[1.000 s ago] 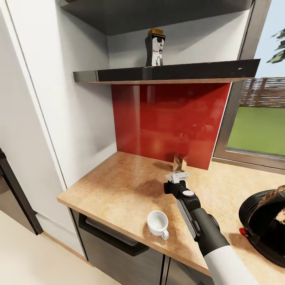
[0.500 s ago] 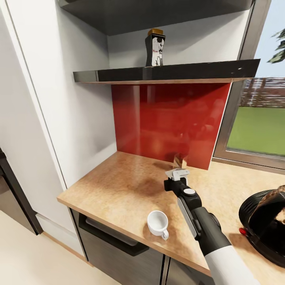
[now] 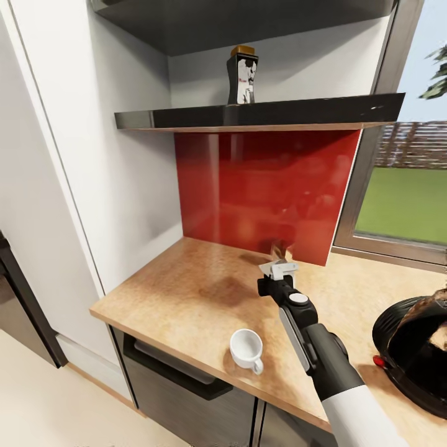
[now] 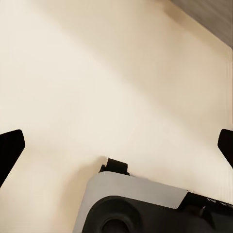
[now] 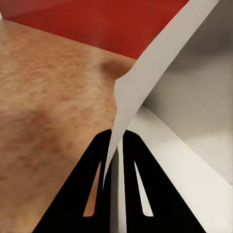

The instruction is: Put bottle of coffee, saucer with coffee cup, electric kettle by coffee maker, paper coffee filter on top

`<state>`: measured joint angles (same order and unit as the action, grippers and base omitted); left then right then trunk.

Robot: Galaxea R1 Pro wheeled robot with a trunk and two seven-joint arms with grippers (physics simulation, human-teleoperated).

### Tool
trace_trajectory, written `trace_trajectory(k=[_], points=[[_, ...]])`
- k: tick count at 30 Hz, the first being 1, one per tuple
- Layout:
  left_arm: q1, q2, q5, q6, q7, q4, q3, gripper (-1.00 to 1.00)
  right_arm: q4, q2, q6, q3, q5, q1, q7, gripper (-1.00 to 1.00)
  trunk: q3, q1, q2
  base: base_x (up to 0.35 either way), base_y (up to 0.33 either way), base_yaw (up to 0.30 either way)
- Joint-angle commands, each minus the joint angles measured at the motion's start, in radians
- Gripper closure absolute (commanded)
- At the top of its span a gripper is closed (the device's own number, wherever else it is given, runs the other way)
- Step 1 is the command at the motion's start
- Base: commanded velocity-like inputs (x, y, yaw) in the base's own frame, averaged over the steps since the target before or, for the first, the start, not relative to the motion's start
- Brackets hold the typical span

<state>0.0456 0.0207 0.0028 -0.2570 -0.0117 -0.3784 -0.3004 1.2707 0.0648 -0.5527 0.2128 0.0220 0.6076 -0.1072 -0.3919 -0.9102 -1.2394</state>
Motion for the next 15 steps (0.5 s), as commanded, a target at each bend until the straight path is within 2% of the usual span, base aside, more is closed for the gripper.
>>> trace_trajectory(k=[1, 15], points=[[0.000, 0.001, 0.000, -0.001, -0.001, -0.002, -0.003, -1.00, 0.001, 0.000, -0.005, 0.002, 0.004, 0.001, -0.006, 1.00, -0.001, 0.000, -0.001, -0.123, -0.093, 0.000], [0.000, 0.001, 0.000, -0.001, -0.001, -0.002, -0.003, -1.00, 0.001, 0.000, -0.004, 0.002, 0.003, 0.001, -0.006, 1.00, -0.001, 0.000, -0.001, -0.011, -0.008, 0.000]])
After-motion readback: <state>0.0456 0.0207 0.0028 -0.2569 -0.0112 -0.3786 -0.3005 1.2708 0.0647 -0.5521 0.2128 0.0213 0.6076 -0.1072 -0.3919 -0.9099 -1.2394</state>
